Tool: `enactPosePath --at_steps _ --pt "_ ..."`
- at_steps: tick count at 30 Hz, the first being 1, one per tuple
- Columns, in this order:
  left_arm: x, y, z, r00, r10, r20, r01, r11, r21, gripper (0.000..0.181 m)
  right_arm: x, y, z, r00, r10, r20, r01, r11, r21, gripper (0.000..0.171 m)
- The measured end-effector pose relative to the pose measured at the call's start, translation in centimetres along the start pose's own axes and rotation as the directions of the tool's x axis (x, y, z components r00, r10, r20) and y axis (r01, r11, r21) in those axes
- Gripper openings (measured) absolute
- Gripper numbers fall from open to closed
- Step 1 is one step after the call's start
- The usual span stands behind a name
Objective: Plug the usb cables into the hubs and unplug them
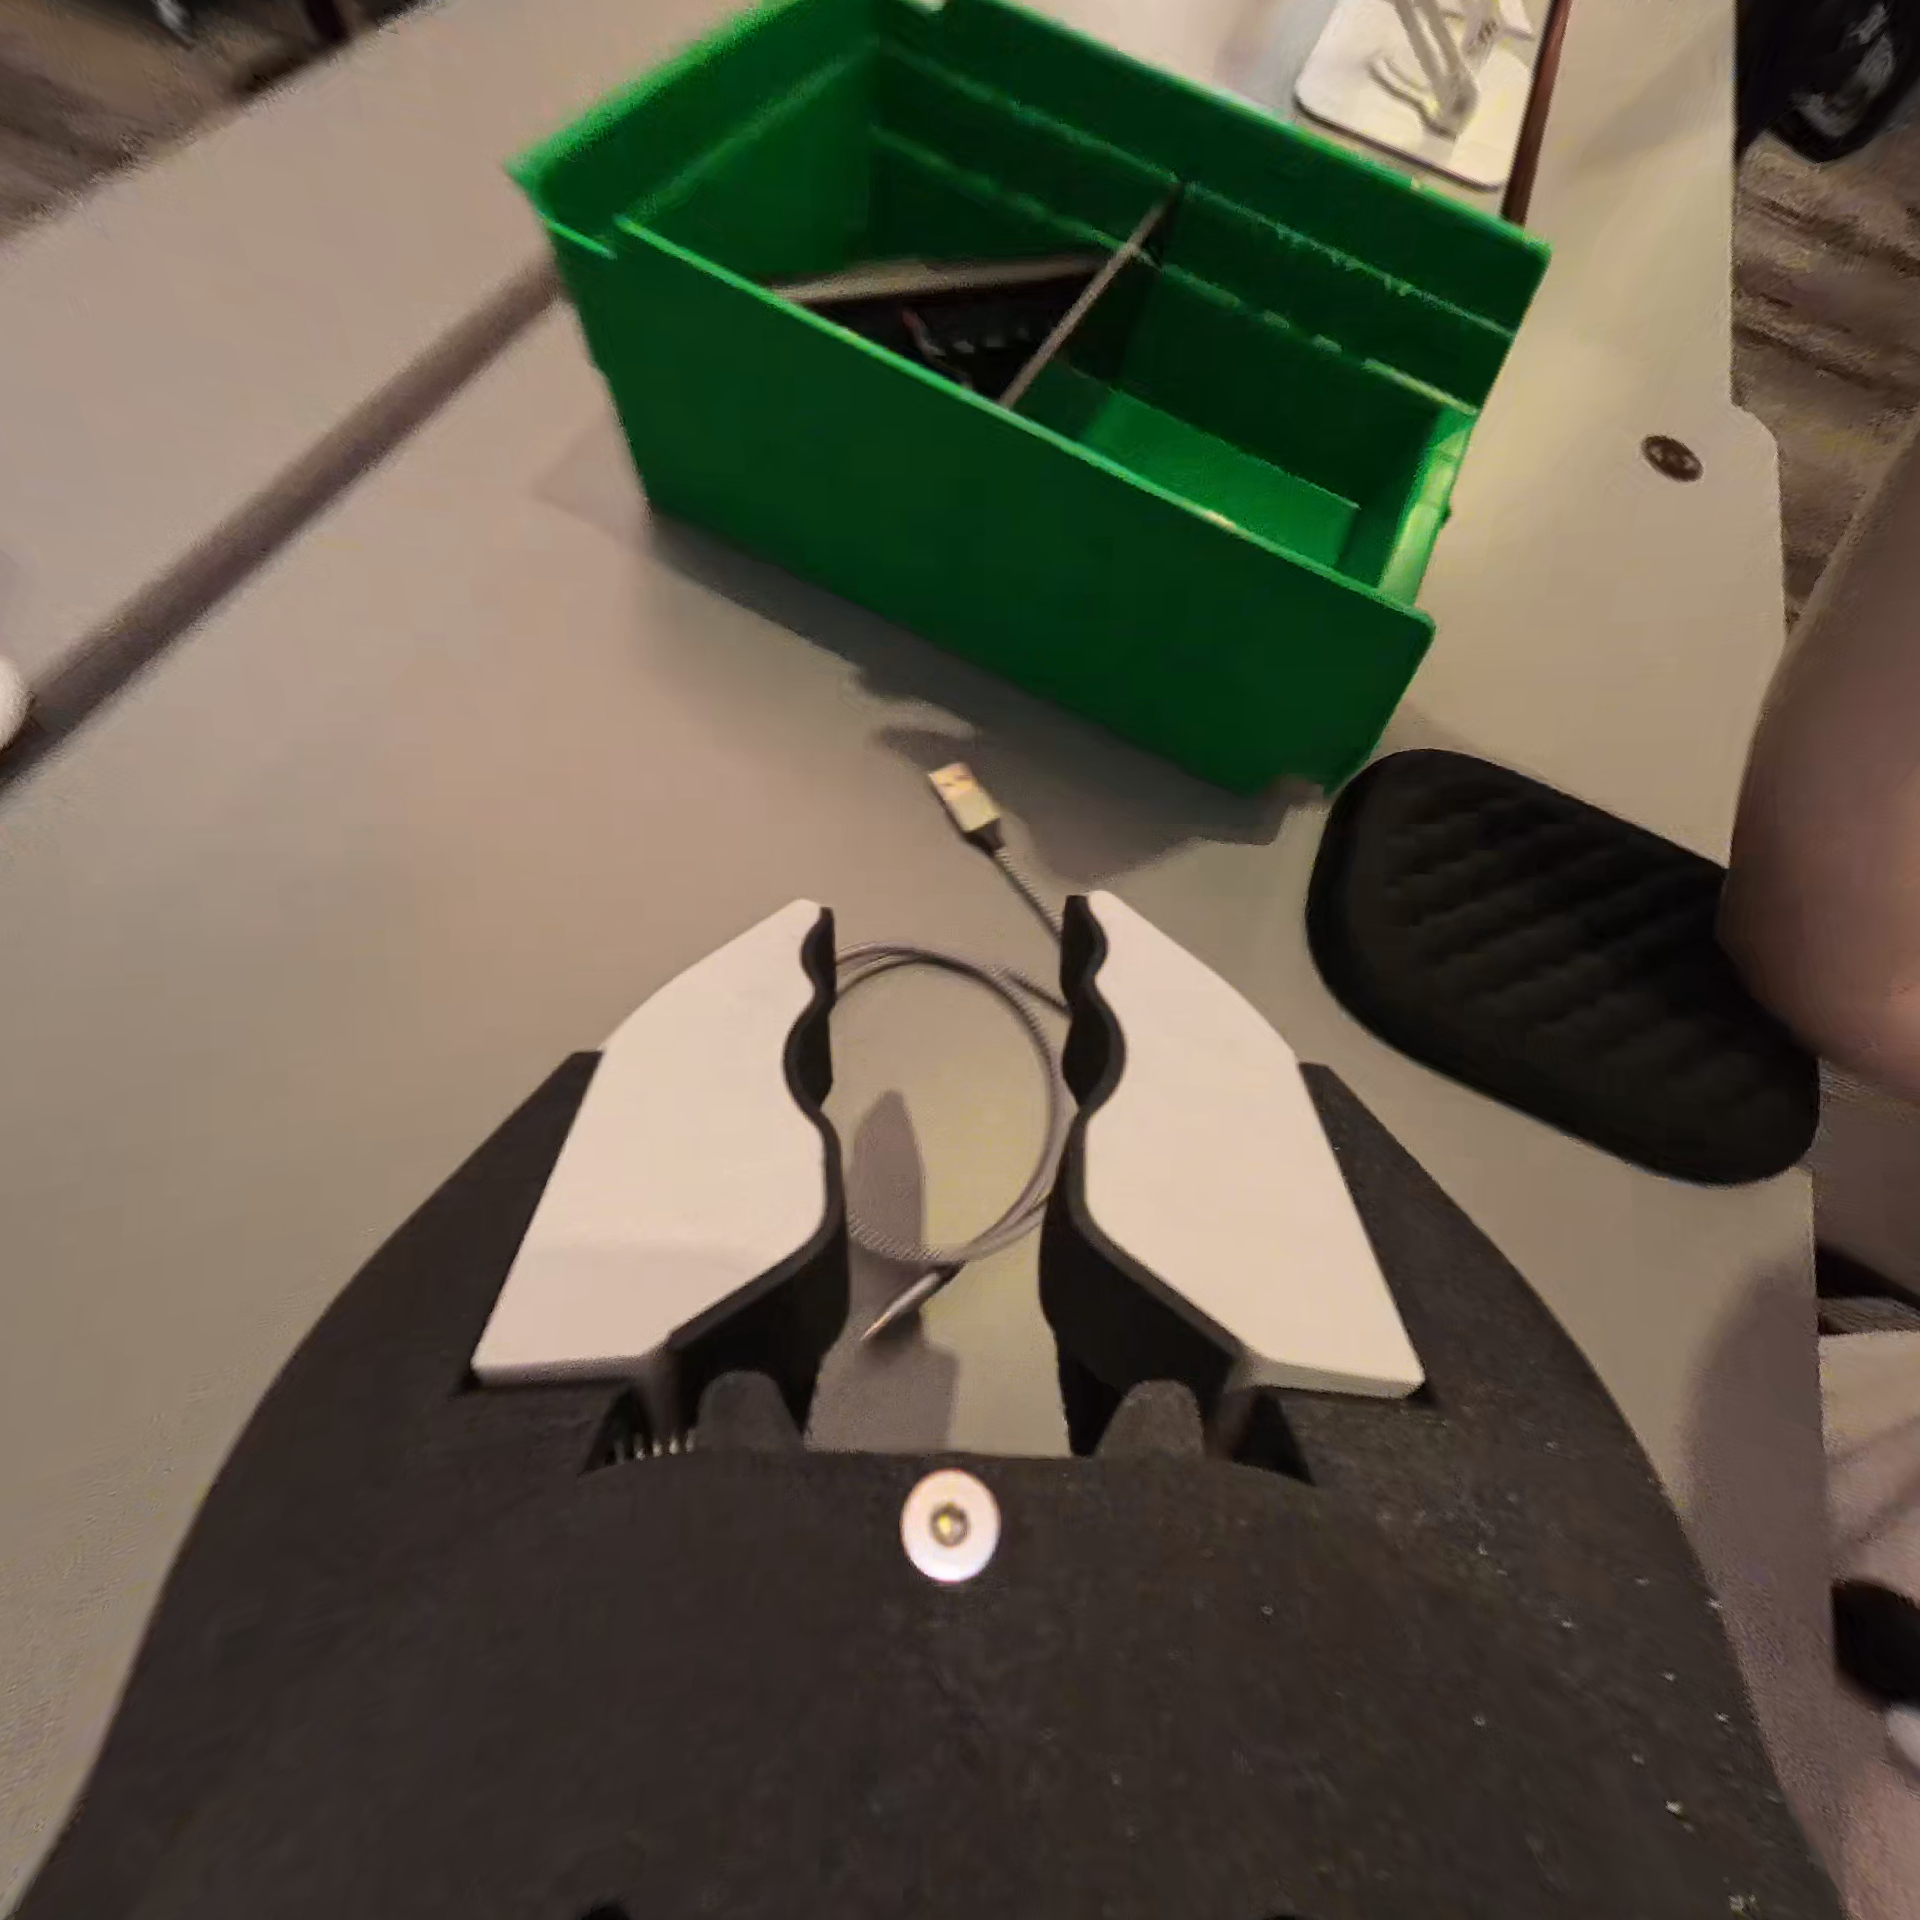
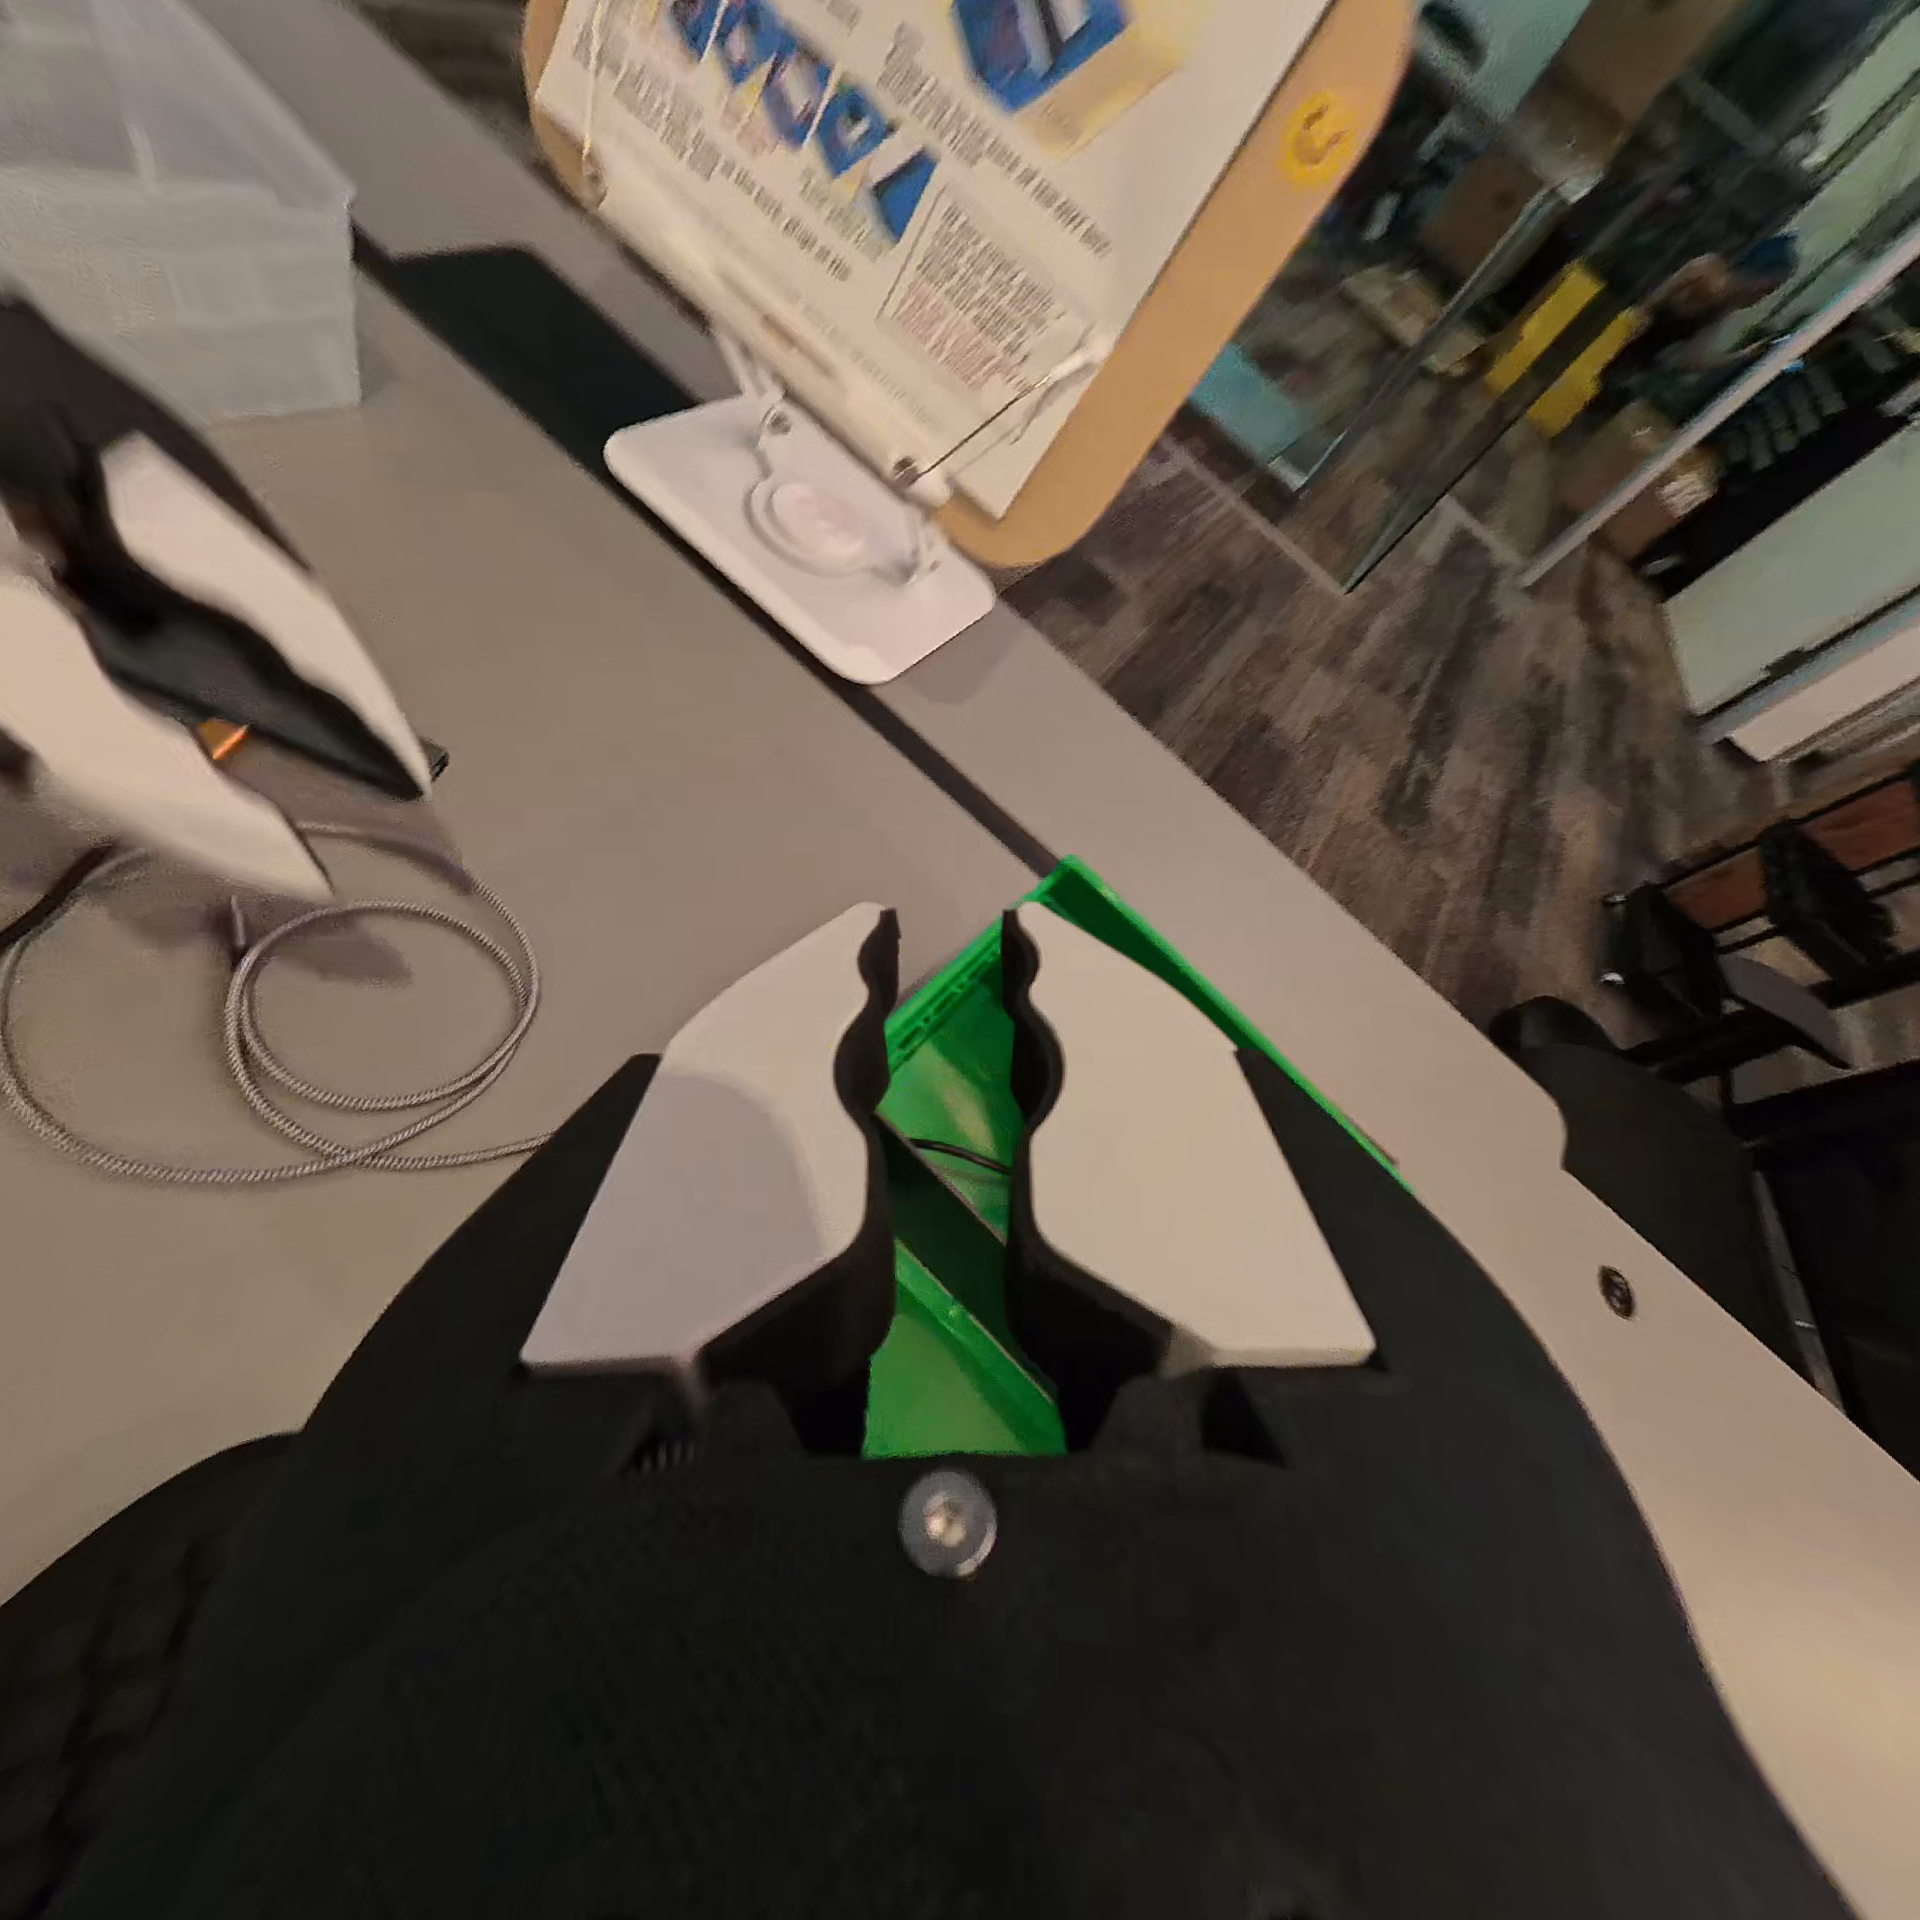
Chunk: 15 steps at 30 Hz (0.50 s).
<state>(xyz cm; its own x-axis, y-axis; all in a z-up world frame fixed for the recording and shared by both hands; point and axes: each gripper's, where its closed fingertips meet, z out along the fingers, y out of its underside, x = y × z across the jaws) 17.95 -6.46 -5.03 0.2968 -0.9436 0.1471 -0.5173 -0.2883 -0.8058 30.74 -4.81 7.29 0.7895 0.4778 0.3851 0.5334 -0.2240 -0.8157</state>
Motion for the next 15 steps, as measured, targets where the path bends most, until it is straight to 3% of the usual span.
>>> enactPosePath --at_steps 3,6,10,13,15 --pt "0.9 1.7 5.3 0.999 0.006 0.033 0.000 0.985 -0.174 0.039 1.6 -0.3 -2.1 0.997 0.027 -0.068 -0.023 0.998 0.053 0.020" --pt "0.8 1.9 8.8 0.996 0.033 0.082 -0.010 0.966 -0.257 0.044 2.4 0.0 -3.3 0.995 0.042 -0.093 -0.035 0.997 0.072 0.020" --pt "0.0 2.8 11.4 0.987 0.076 0.143 -0.020 0.935 -0.355 0.049 2.9 0.5 -3.6 0.994 0.057 -0.096 -0.050 0.996 0.073 0.020" --pt "0.3 3.9 12.8 0.992 0.043 0.115 0.007 0.916 -0.401 0.050 3.2 0.8 -3.6 0.993 0.068 -0.093 -0.061 0.995 0.073 0.019" --pt "-0.1 4.1 13.3 0.988 0.067 0.141 -0.006 0.918 -0.396 0.041 3.3 0.9 -3.6 0.994 0.069 -0.090 -0.063 0.995 0.072 0.019"
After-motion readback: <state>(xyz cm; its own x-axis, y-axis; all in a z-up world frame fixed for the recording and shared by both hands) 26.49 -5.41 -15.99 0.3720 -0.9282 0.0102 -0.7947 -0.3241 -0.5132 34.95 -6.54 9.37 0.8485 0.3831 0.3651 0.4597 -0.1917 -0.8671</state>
